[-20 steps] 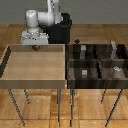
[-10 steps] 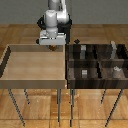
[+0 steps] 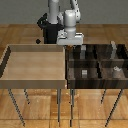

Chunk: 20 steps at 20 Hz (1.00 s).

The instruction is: Place the loaf of bread into the appropriate compartment.

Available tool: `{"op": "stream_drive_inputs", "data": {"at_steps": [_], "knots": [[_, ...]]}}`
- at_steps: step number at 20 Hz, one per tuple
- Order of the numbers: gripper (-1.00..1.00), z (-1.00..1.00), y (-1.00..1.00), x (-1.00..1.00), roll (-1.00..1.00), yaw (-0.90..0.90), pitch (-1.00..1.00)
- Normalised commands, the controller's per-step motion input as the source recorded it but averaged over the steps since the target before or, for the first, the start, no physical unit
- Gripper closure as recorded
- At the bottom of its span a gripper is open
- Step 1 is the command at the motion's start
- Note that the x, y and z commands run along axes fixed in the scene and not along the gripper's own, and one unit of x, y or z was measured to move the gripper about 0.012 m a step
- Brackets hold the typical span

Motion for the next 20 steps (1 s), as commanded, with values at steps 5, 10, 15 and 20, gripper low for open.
{"op": "stream_drive_inputs", "data": {"at_steps": [5, 10, 15, 20], "knots": [[1.00, 0.00, 1.00, 0.00, 0.00, 0.00, 0.00], [1.00, 0.00, 0.60, 0.30, 0.00, 0.00, 0.00], [1.00, 0.00, 0.00, 1.00, 0.00, 0.00, 0.00], [1.00, 0.00, 0.00, 0.60, 0.00, 0.00, 0.00]]}}
